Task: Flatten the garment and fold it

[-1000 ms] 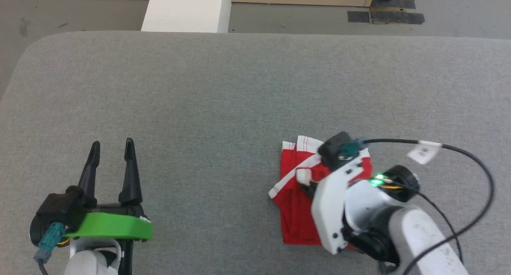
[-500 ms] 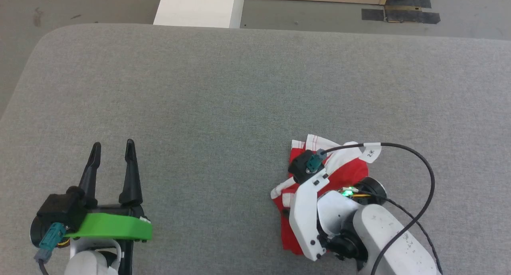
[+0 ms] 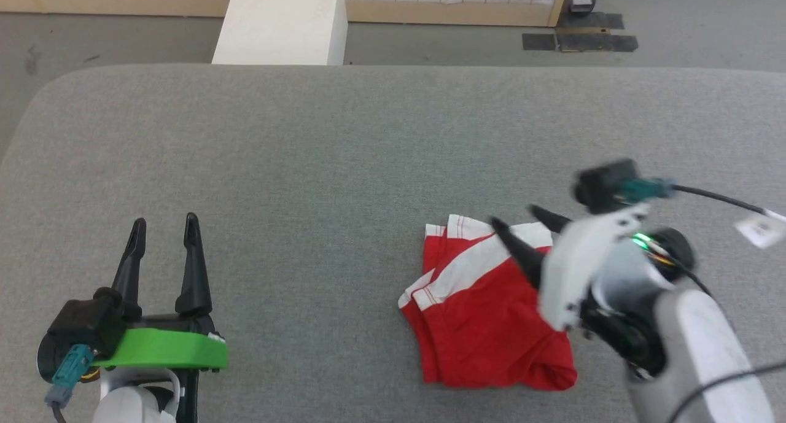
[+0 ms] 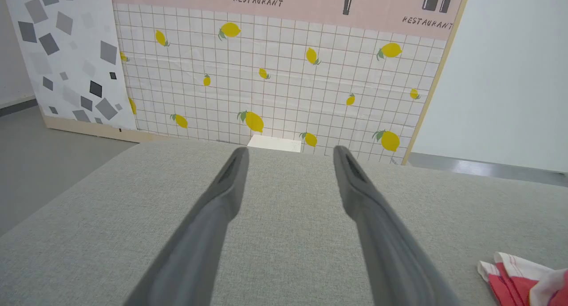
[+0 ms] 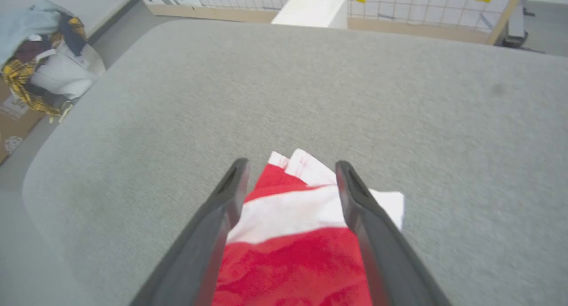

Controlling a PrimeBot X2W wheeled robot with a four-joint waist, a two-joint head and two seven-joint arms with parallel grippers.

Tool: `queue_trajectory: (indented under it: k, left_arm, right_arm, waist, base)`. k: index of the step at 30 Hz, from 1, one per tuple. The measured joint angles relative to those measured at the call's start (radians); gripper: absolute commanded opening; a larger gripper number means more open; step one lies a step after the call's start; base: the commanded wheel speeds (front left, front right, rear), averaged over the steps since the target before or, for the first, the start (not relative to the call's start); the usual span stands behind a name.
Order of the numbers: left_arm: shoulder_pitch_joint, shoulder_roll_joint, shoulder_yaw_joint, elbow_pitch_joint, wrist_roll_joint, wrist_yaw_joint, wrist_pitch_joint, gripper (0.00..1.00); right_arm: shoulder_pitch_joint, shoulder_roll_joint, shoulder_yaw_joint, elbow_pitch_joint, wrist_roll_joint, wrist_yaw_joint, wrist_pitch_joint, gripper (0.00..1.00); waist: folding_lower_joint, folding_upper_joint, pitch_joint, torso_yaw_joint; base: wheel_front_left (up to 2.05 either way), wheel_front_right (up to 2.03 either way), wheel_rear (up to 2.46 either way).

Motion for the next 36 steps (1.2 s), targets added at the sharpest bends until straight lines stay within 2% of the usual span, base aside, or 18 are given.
queue_trajectory:
  k: [3,6,11,19,20,21,22,29,36]
  left_arm:
    - [0.002,0.0,0.0,-0.008,0.001,0.0,0.0,1.0]
    - [0.002,0.0,-0.001,-0.013,0.001,0.0,0.0,1.0]
    - [0.002,0.001,-0.005,-0.015,0.001,0.0,0.0,1.0]
    - [-0.002,0.007,-0.015,-0.011,-0.001,0.0,0.0,1.0]
    - [-0.002,0.008,-0.014,-0.01,-0.002,0.0,0.0,1.0]
    - [-0.002,0.008,-0.013,-0.01,-0.002,0.0,0.0,1.0]
    - [-0.002,0.008,-0.012,-0.009,-0.002,0.0,0.0,1.0]
    - [0.004,0.024,0.008,-0.027,-0.007,0.0,0.0,1.0]
    - [0.024,0.065,0.038,-0.085,-0.013,0.0,-0.001,1.0]
  right_arm:
    - [0.083,-0.002,-0.099,-0.039,-0.054,0.0,0.046,1.0]
    - [0.14,-0.003,-0.137,-0.057,-0.101,0.0,0.101,1.0]
    - [0.168,-0.002,-0.101,-0.028,-0.15,0.0,0.142,1.0]
    - [0.142,-0.001,-0.05,0.136,-0.194,0.0,0.138,1.0]
    - [0.131,-0.001,-0.05,0.147,-0.198,0.0,0.133,0.42]
    - [0.119,-0.001,-0.05,0.156,-0.198,0.0,0.125,0.15]
    - [0.112,-0.001,-0.049,0.163,-0.198,0.0,0.119,0.0]
    - [0.08,-0.012,0.009,0.152,-0.206,0.0,0.142,0.0]
    - [-0.012,-0.15,0.096,0.082,-0.133,0.0,0.224,0.0]
  waist:
    - [0.0,0.0,-0.003,-0.012]
    - [0.0,0.0,0.003,-0.016]
    - [0.0,0.0,0.021,-0.014]
    - [0.0,0.0,0.051,0.009]
    - [0.0,0.0,0.054,0.011]
    - [0.0,0.0,0.056,0.012]
    - [0.0,0.0,0.056,0.012]
    - [0.0,0.0,0.055,-0.033]
    - [0.0,0.0,0.07,-0.148]
  base:
    - [0.0,0.0,0.0]
    - [0.0,0.0,0.0]
    - [0.0,0.0,0.0]
    - [0.0,0.0,0.0]
    - [0.0,0.0,0.0]
    - [0.0,0.0,0.0]
    - [0.0,0.0,0.0]
    - [0.0,0.0,0.0]
    - [0.0,0.0,0.0]
